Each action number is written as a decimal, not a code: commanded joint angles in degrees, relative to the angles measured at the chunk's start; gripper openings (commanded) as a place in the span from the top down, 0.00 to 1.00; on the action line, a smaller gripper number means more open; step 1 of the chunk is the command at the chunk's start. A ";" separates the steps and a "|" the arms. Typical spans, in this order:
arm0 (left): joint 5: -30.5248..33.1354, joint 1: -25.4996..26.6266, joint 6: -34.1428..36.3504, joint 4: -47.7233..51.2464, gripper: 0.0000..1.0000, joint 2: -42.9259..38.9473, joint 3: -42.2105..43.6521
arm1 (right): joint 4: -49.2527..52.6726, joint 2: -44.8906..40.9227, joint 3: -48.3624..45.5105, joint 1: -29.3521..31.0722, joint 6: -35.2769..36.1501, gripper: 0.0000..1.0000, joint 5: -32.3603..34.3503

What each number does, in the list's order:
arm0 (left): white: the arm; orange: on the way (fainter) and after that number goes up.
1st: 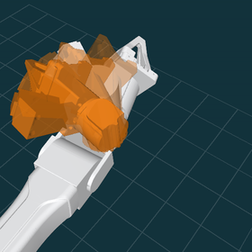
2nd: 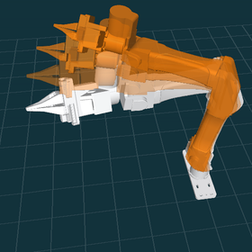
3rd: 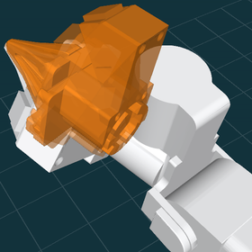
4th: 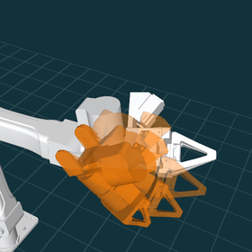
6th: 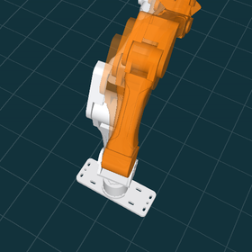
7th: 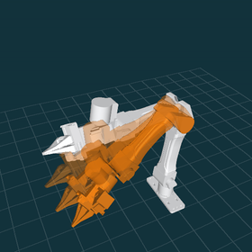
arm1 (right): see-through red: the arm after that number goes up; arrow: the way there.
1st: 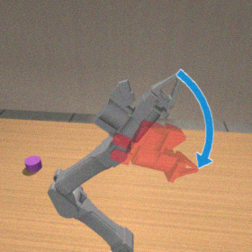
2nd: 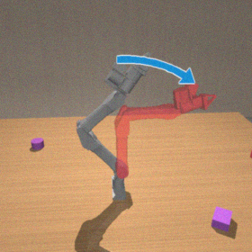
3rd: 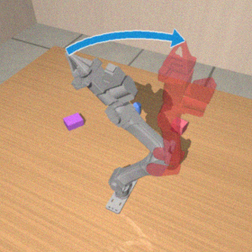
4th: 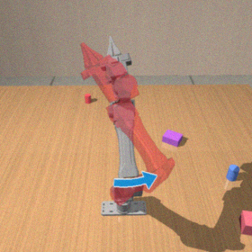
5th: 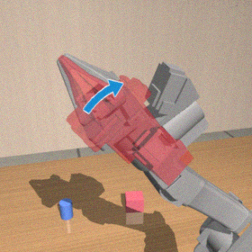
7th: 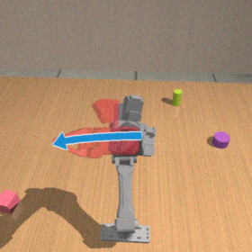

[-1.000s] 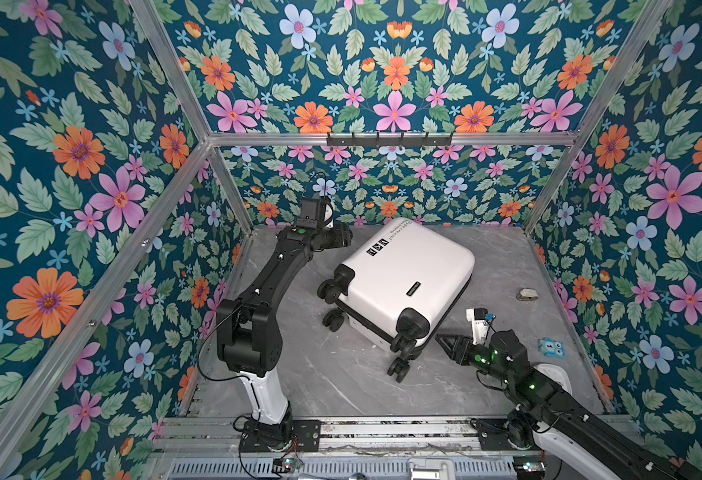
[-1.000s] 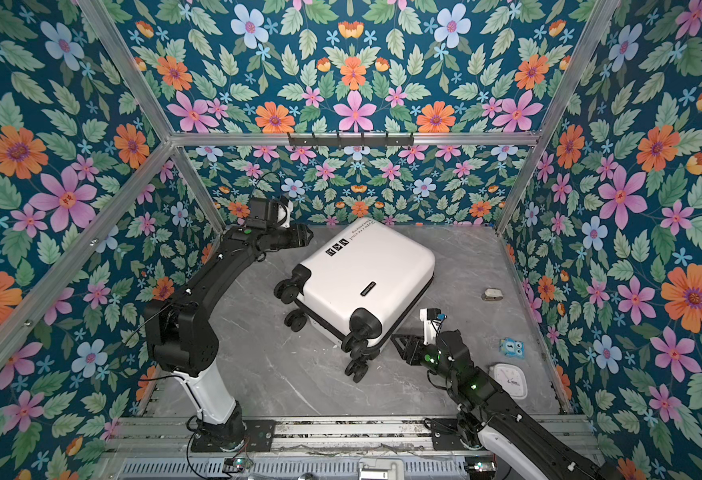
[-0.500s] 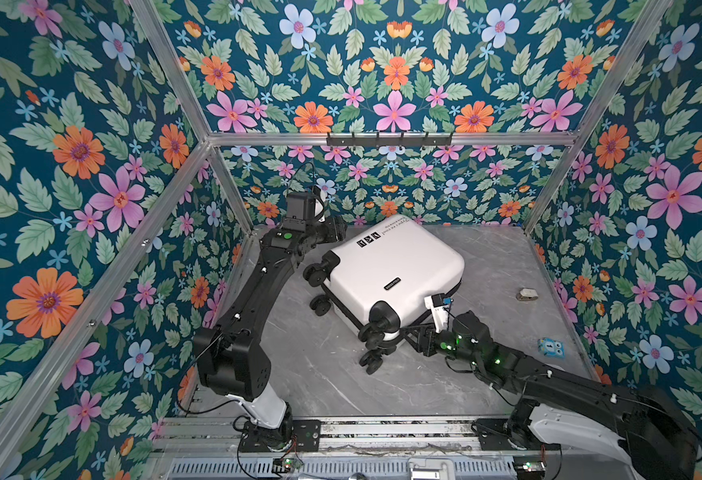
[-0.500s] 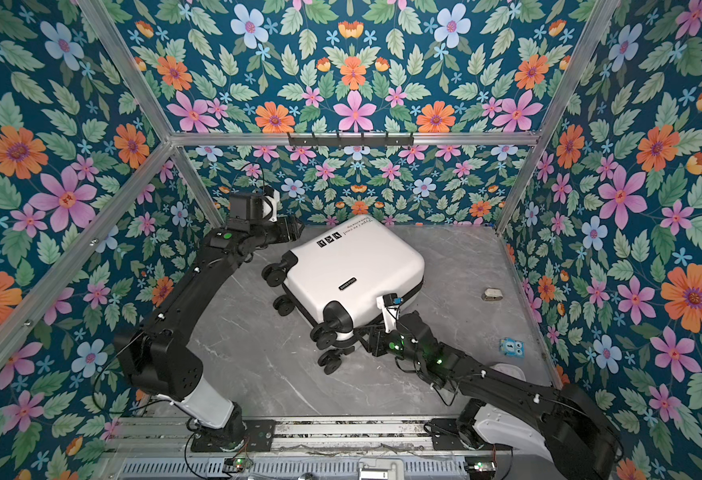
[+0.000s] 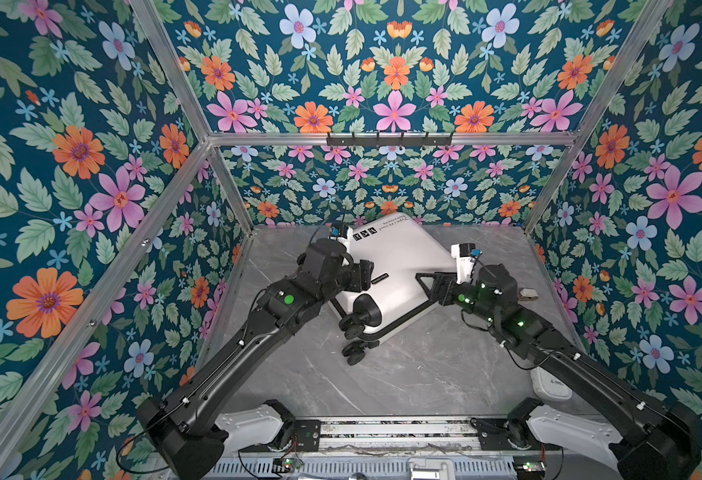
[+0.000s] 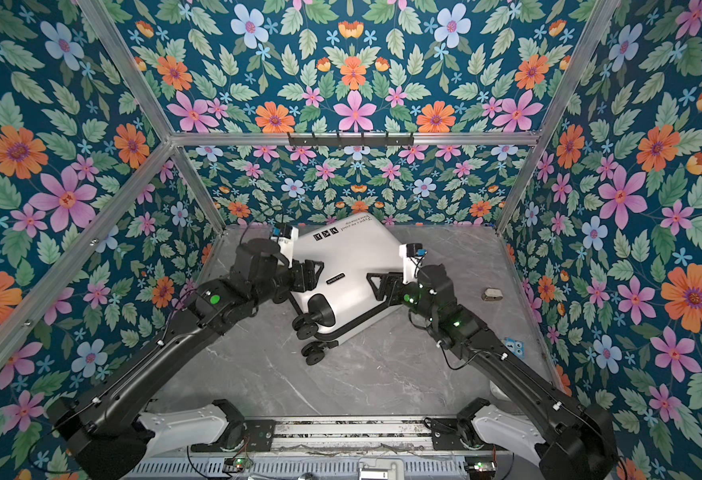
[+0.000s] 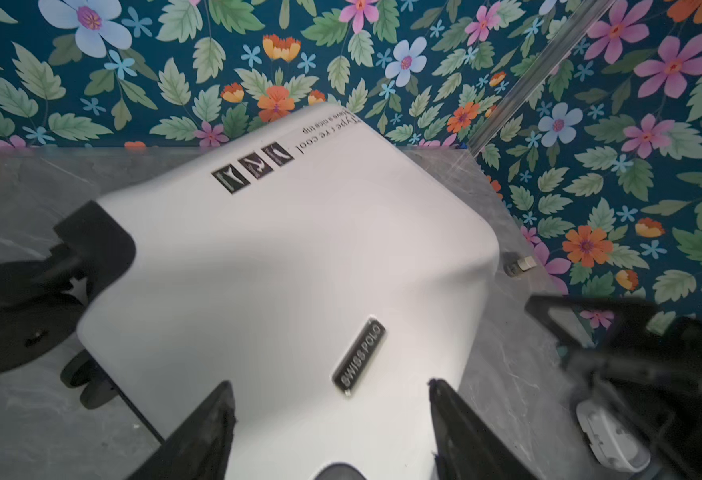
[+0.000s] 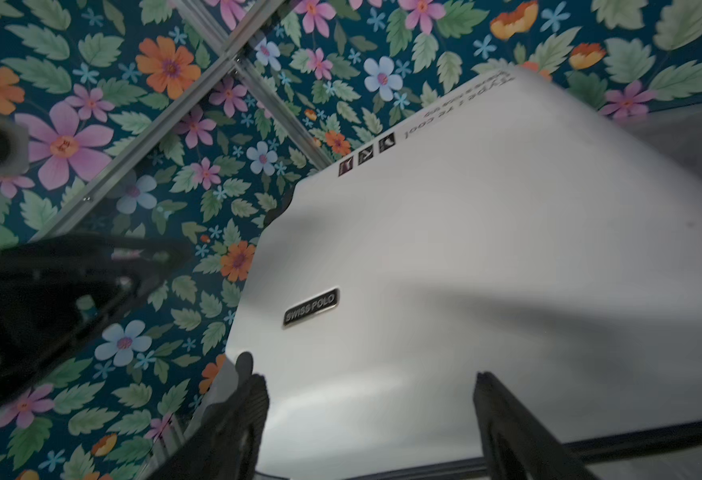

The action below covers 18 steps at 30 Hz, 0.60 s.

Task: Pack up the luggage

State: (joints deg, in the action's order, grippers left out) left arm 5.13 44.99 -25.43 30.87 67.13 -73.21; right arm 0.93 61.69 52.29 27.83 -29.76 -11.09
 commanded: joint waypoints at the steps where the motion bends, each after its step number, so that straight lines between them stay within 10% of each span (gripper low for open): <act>1: 6.80 6.91 -7.60 -1.94 0.26 -0.78 2.78 | 11.00 1.69 3.86 -7.95 1.33 0.21 -4.49; 8: 8.90 19.26 -11.66 -8.80 0.26 3.68 6.18 | 10.97 14.87 9.31 -26.98 -9.04 0.20 -15.15; 18: 12.15 18.55 -13.50 -14.36 0.26 2.13 18.36 | 3.60 37.33 16.58 -29.90 -12.05 0.25 -27.40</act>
State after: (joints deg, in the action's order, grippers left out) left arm 12.38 64.51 -37.65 17.56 70.17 -56.84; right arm 8.56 96.16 68.84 -2.07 -39.99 -32.60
